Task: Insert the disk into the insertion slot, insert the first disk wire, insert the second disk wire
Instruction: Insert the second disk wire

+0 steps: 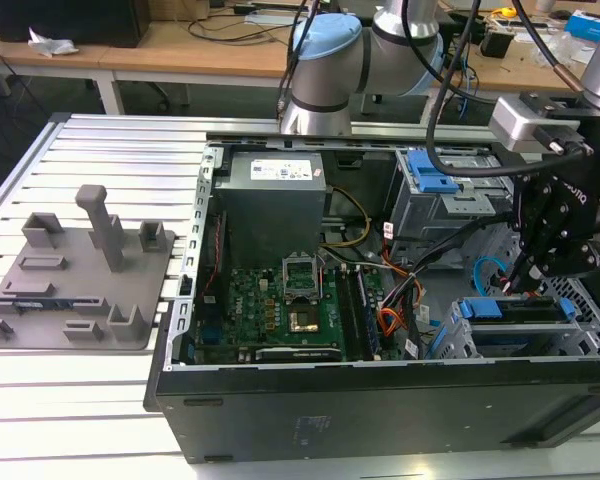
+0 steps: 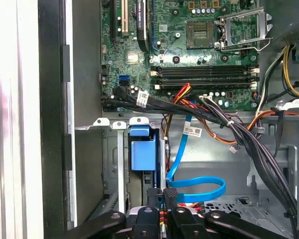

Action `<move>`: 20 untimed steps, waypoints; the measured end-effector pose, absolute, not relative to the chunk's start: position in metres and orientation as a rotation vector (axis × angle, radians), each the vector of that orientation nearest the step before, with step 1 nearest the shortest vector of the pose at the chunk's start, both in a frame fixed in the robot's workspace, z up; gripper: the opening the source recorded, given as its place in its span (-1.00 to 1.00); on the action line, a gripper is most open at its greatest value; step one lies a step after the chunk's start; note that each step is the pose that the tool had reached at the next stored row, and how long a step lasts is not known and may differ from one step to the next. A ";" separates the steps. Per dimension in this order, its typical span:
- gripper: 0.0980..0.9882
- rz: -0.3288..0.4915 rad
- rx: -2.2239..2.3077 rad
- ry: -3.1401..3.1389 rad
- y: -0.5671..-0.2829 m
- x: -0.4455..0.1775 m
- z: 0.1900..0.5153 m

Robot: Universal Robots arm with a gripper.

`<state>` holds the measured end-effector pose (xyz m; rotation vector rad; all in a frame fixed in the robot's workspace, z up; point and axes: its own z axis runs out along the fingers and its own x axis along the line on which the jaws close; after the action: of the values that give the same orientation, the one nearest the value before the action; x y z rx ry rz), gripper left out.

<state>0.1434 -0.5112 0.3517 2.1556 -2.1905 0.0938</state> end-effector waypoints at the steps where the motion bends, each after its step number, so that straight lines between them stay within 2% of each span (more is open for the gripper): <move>1: -0.86 0.086 2.160 -2.194 -0.512 0.144 0.352; 20: -0.86 0.039 2.217 -2.186 -0.522 0.144 0.352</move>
<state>0.1436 -0.5223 0.3516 2.2172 -2.1857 0.0393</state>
